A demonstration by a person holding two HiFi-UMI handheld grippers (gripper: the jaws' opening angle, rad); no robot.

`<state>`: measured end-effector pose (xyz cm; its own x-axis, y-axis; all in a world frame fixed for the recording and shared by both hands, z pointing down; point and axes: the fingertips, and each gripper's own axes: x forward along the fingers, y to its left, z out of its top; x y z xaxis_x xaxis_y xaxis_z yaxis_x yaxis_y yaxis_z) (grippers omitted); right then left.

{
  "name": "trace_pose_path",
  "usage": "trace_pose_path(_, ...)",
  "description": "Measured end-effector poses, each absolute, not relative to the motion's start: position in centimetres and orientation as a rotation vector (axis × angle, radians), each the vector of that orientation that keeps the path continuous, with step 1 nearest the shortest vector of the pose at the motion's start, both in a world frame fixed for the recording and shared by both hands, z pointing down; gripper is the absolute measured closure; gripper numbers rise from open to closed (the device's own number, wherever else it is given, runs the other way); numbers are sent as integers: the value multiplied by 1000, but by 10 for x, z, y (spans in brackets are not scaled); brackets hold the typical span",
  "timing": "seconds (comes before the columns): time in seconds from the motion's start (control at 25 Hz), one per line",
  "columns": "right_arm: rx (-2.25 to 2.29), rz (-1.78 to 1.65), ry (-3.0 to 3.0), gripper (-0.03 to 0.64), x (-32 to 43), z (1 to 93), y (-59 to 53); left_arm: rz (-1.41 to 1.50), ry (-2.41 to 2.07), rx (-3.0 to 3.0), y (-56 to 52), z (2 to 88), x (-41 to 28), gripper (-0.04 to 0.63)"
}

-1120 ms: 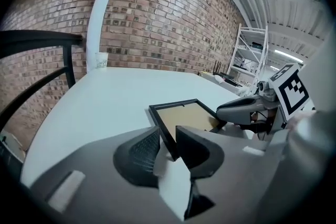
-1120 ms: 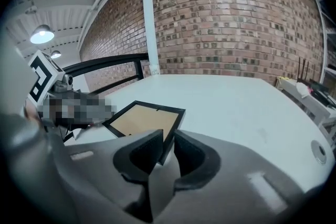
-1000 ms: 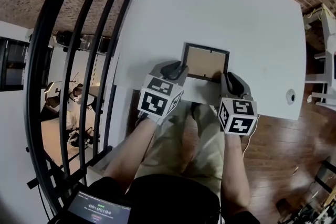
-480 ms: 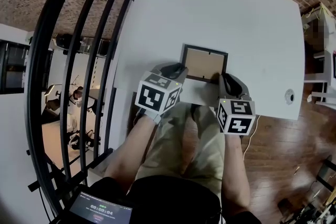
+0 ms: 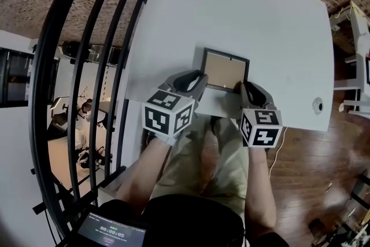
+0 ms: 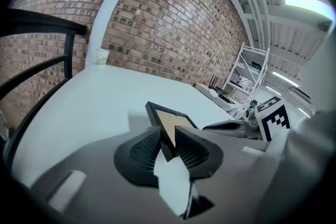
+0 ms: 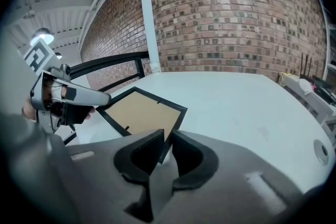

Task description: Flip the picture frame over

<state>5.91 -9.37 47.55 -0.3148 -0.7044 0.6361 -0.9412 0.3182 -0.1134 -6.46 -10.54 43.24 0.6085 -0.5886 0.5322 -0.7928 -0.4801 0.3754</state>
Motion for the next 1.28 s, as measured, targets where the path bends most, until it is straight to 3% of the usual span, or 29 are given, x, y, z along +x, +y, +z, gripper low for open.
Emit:
trace_pose_path(0.68, 1397, 823, -2171, 617, 67, 475, -95, 136, -969, 2334, -106, 363, -24, 528)
trace_pose_path(1.28, 1344, 787, -2142, 624, 72, 481, -93, 98, -803, 2428, -95, 336, 23, 561)
